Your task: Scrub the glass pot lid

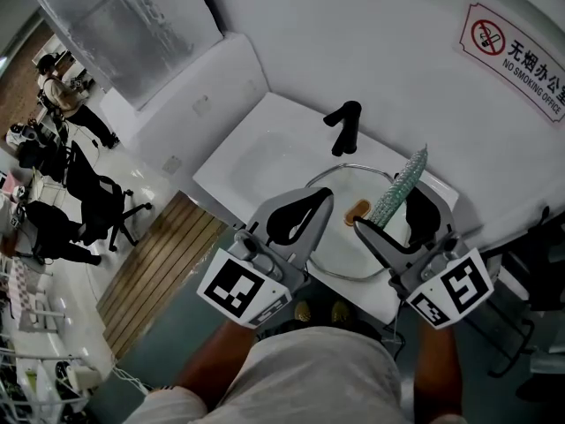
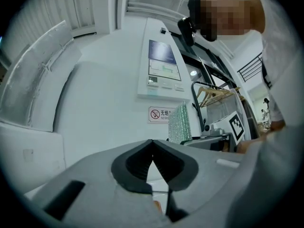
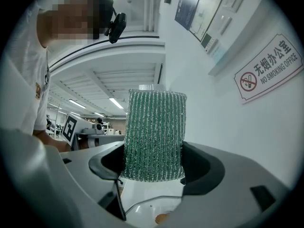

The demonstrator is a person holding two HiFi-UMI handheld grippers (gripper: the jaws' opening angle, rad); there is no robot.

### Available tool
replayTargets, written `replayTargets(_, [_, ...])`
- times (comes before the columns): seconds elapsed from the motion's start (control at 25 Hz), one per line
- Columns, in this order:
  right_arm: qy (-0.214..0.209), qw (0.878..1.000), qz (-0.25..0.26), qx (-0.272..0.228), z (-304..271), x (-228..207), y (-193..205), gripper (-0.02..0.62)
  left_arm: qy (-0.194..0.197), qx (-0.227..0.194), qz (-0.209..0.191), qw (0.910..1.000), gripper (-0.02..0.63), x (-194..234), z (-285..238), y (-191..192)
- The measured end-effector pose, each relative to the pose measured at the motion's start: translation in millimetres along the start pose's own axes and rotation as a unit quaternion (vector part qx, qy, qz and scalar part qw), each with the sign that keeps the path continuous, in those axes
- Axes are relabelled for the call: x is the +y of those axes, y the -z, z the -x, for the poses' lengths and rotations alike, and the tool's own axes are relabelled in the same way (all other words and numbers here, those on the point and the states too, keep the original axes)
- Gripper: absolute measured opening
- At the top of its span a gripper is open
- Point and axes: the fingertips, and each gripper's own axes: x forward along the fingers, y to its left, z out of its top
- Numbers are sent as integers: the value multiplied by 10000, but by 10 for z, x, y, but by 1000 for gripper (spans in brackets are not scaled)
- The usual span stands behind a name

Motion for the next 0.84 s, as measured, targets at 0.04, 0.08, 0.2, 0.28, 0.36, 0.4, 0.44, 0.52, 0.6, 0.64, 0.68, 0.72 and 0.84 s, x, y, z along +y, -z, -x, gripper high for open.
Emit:
replayTargets(0.04, [4,10000,3,5,-4,6,7,348,7,0,5,10000,15,0,1,1])
replayTargets(0.08, [7,10000,7,9,-8,10,12,348,14,0,10,10000,15,0,-1,1])
replayTargets(0.2, [15,10000,29,24,-14,19,18,348,32,-23,8,10000,15,-5,-5,-6])
replayTargets(0.28, [22,10000,43,32,-14,24,17,348,48,-8,22,10000,15,-10,-2,1])
replayTargets(0.36, [29,10000,63,43,-15,29,19,348,58,26,41,10000,15,-11,5,13])
replayTargets(0.4, [30,10000,70,49,-16,31,22,348,66,14,38,10000,15,-9,5,11])
replayTargets(0.44, [31,10000,73,57,-17,31,26,348,63,-12,22,10000,15,-3,5,6])
replayTargets(0.52, [29,9999,70,71,-19,27,34,348,62,-31,11,10000,15,4,0,1])
replayTargets(0.6, [20,9999,69,74,-24,23,37,348,58,-29,10,10000,15,10,-5,3])
replayTargets(0.64, [18,9999,71,79,-27,21,39,348,52,-25,5,10000,15,13,-5,6])
replayTargets(0.68, [17,9999,74,87,-28,18,42,348,60,-15,12,10000,15,13,-8,11])
replayTargets(0.72, [17,9999,76,92,-28,15,44,348,72,-6,25,10000,15,11,-12,14])
replayTargets(0.84, [16,9999,78,95,-29,9,44,348,57,-13,17,10000,15,22,-11,11])
